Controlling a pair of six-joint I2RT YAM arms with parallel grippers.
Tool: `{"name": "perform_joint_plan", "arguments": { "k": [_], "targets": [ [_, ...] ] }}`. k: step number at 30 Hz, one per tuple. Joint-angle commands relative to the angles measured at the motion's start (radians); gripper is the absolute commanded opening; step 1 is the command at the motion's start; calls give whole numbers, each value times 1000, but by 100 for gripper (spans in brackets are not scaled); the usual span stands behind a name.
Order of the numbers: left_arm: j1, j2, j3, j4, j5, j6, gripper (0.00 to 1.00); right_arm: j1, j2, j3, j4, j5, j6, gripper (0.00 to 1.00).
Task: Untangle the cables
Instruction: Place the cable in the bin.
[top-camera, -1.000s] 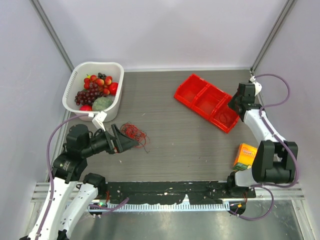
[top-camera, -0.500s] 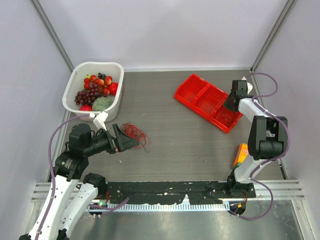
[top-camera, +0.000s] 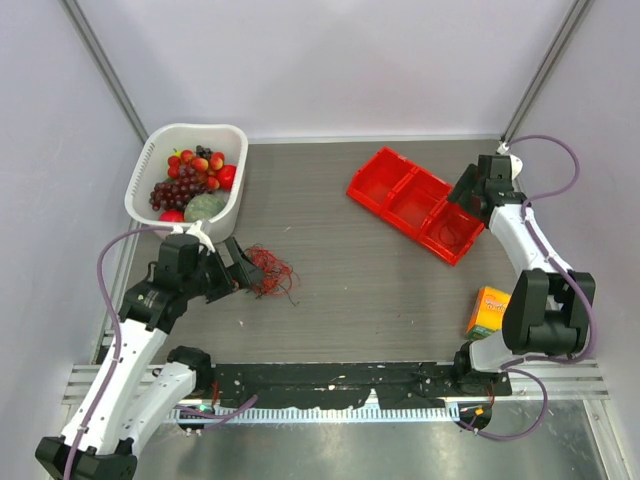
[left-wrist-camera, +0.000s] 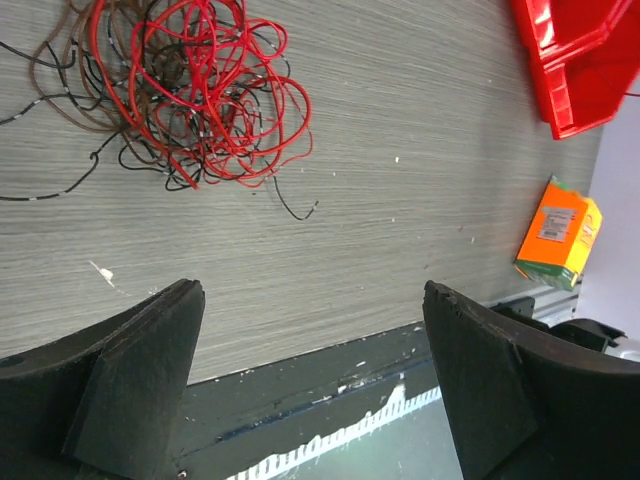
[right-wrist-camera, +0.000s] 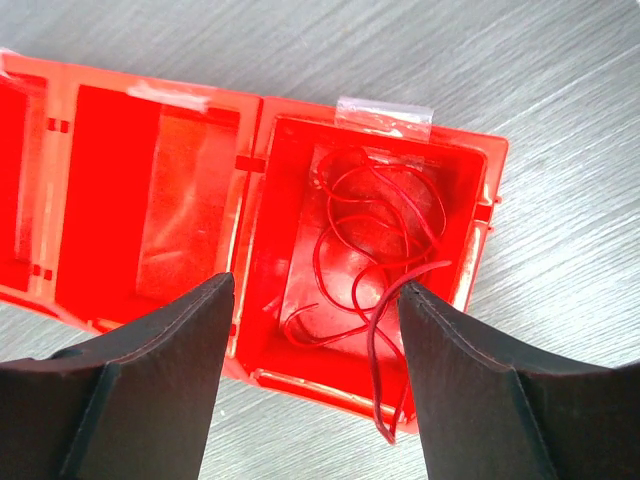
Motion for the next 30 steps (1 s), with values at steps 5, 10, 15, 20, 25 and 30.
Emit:
{"name": "perform_joint_plan", "arguments": {
  "k": [5, 10, 15, 20, 25, 30],
  "targets": [
    [4, 31, -33, 157, 35, -71, 91, 4, -65, -9, -15, 80, -24, 72],
    [4, 17, -44, 194, 85, -83, 91, 4, -50, -35, 0, 69, -18, 55],
    [4, 2, -65, 231, 131, -76, 91, 43, -67, -49, -12, 122, -20, 49],
    [4, -6, -78, 216, 180, -36, 91, 70, -116, -70, -104, 80, 14, 52],
    [4, -17, -93, 217, 198, -3, 91, 70, -190, -154, -122, 14, 32, 50],
    [4, 0, -81, 214, 218, 20, 91, 70, -153, -179, -96, -73, 23, 47]
  ]
}}
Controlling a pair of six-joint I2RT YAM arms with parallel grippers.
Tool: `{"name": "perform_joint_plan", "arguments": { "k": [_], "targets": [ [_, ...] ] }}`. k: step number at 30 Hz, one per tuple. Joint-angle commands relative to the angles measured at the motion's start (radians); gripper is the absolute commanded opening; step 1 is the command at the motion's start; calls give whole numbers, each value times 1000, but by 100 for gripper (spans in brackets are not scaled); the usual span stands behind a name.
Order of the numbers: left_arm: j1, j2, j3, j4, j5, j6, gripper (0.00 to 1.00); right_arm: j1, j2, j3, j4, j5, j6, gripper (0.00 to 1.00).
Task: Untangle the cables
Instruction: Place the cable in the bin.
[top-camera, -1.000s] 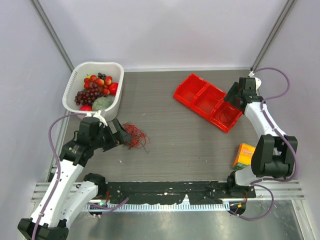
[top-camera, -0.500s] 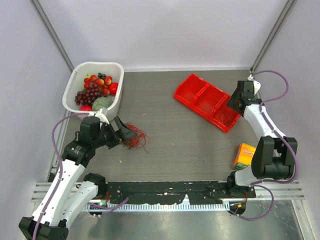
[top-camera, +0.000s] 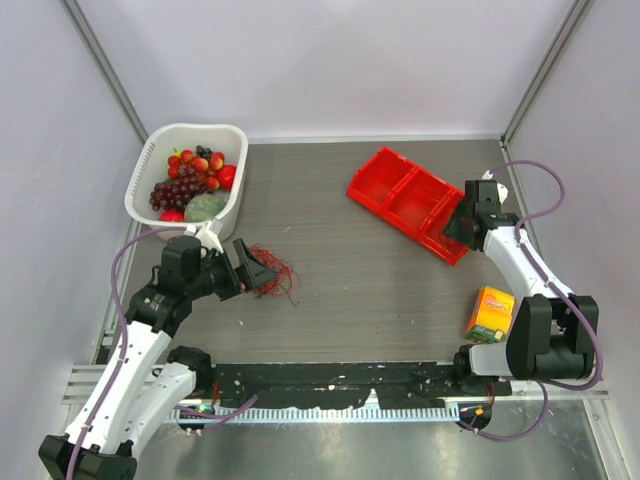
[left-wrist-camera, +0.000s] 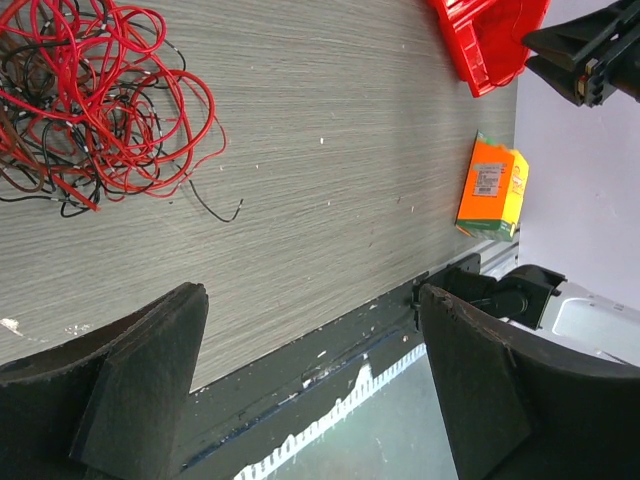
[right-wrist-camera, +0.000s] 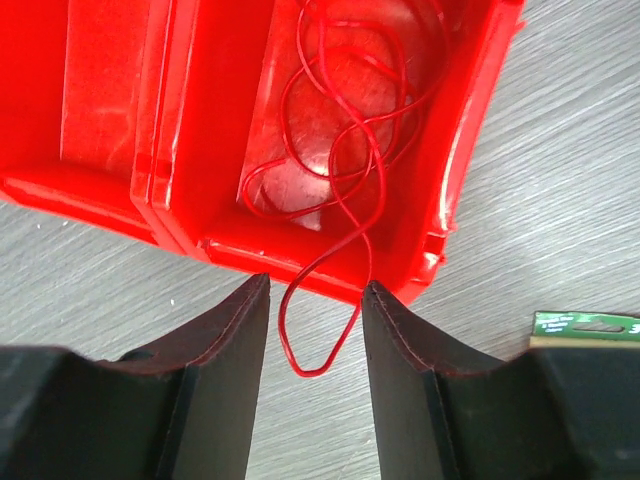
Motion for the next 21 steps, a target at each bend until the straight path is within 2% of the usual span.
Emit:
{"name": "perform_joint_plan", "arguments": {
  "k": [1, 6, 7, 9, 10, 12, 14, 17, 21],
  "targets": [
    [4, 3, 12, 37, 45, 43, 91, -2, 24, -2, 30, -90, 13, 47],
    [4, -27, 12, 24, 39, 44, 91, -2, 41, -22, 93, -118, 29, 43],
    [4, -35, 12, 23, 36, 41, 91, -2, 45, -19, 96, -117, 23, 37],
    [4, -47, 6, 20, 31, 39, 91, -2, 48, -17, 107, -89, 16, 6],
    [4, -52, 4, 21, 25, 38, 91, -2, 48, -17, 114, -66, 13, 1],
    [4, -53, 4, 21, 22, 36, 91, -2, 41, -22, 157, 1, 25, 1],
    [4, -53, 3, 24, 20, 29, 91, -2, 16, -63, 283, 61, 68, 1],
    [4, -55, 0, 40, 22, 20, 91, -6, -44, -213, 618, 129, 124, 1],
    [4, -53, 13, 20, 23, 26, 91, -7, 13, -230, 749, 198, 158, 1]
  ]
}}
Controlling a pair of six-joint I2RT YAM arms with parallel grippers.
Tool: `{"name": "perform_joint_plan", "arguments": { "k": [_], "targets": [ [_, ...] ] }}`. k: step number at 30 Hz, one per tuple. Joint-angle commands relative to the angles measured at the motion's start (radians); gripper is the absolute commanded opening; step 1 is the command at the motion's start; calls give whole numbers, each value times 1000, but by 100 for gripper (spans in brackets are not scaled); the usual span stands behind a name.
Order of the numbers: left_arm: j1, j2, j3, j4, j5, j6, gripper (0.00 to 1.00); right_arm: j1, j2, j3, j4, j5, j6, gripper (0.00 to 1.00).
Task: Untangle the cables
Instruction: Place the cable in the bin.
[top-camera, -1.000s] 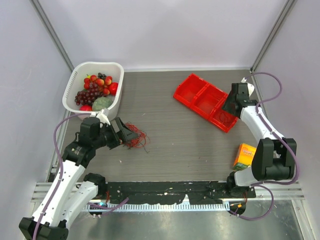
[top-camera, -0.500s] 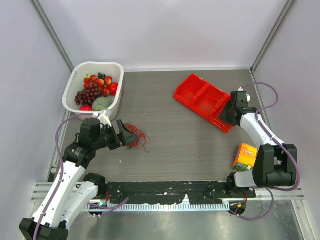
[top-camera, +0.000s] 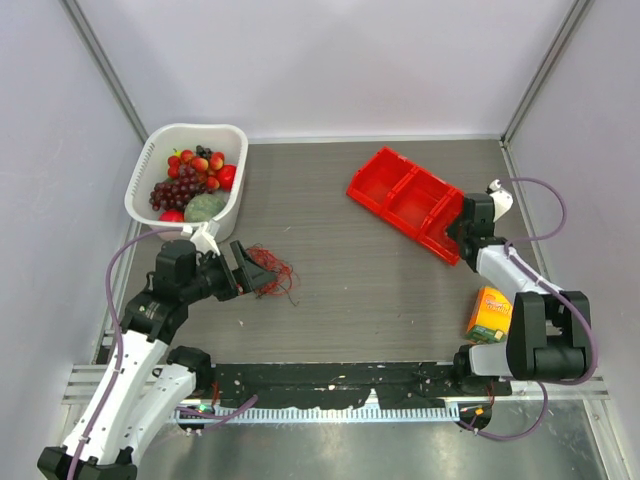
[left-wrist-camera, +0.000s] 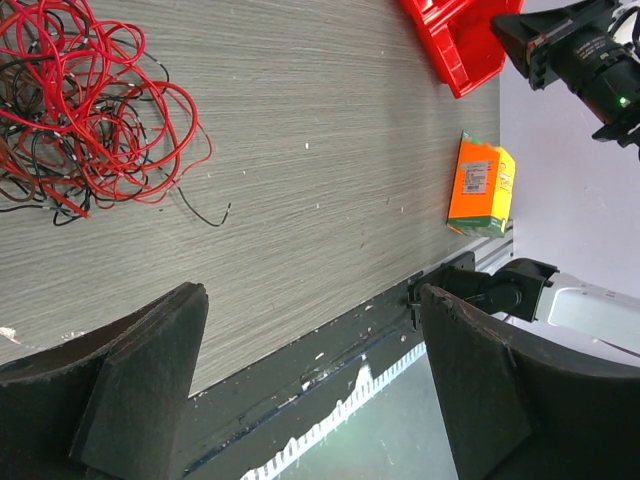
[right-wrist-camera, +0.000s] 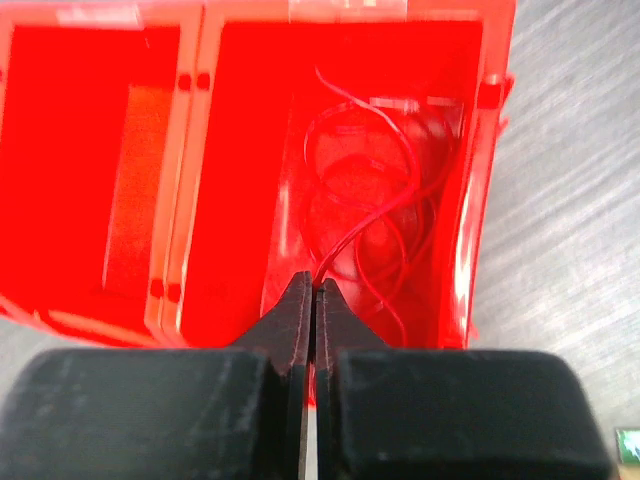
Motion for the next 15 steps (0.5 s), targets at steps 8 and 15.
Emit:
{"name": "perform_joint_plan", "arguments": {
  "k": [8, 15],
  "targets": [
    [4, -44, 1, 2, -12, 4, 91, -9, 187, -5, 401, 148, 13, 1],
    [4, -41, 12, -6, 0, 6, 91, -11, 285, 113, 216, 107, 24, 1]
  ]
}}
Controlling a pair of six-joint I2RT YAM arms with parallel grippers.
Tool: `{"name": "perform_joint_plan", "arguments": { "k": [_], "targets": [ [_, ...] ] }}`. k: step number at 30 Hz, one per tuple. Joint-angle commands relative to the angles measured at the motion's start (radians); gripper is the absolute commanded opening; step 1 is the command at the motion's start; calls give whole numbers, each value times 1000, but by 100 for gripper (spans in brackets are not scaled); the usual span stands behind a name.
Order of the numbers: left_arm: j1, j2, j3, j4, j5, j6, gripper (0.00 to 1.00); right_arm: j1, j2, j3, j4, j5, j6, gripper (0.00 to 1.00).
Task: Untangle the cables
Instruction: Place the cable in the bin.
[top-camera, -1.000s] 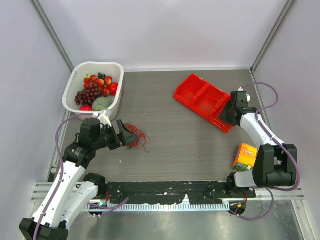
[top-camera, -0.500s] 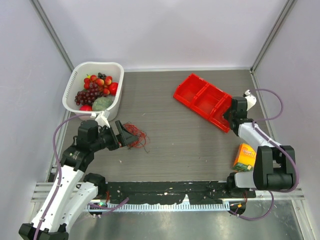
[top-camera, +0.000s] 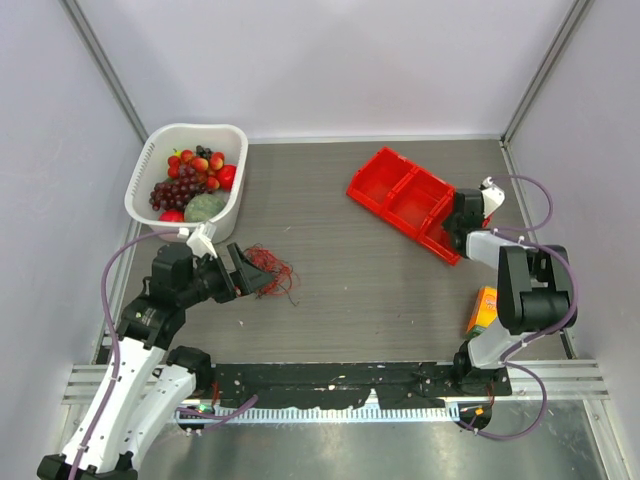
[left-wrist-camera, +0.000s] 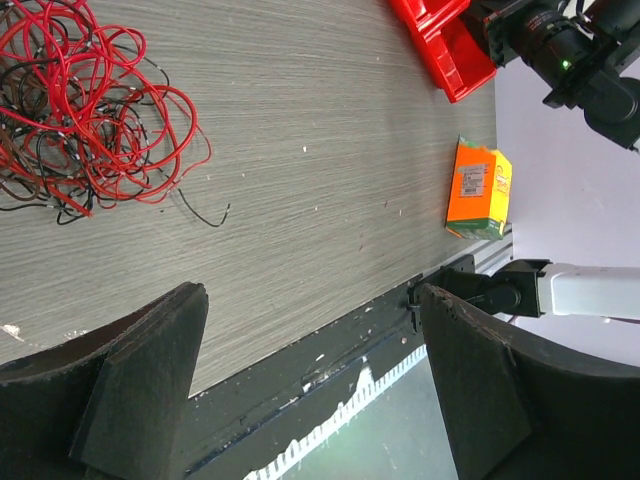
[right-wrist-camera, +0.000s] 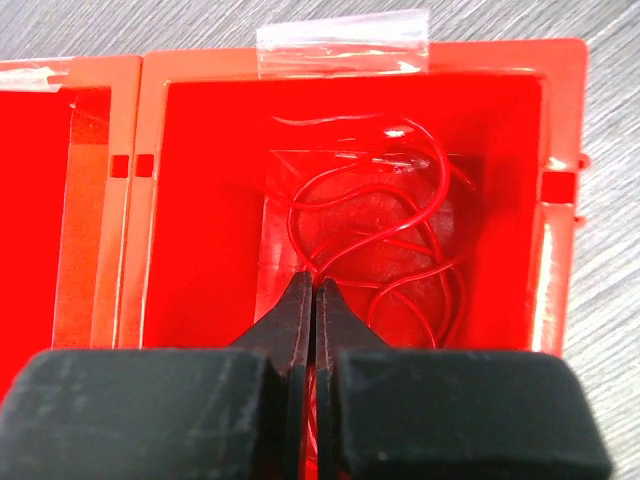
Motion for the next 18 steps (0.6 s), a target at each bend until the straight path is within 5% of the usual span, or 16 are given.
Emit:
{"name": "perform_joint_plan", "arguments": {
  "k": [1, 7, 14, 18],
  "targets": [
    [4, -1, 10, 12, 14, 3, 91, -5, 27, 89, -78, -9, 6, 1],
    [4, 14, -6, 29, 21, -3, 91, -5, 55, 218, -317, -78, -46, 4],
    [4, 48, -2, 16, -20, 21, 91, -5, -4, 313, -543, -82, -96, 49],
    [4, 88, 39, -57, -164, 50, 92, -5, -107, 296, -581, -60, -127, 63]
  ]
}}
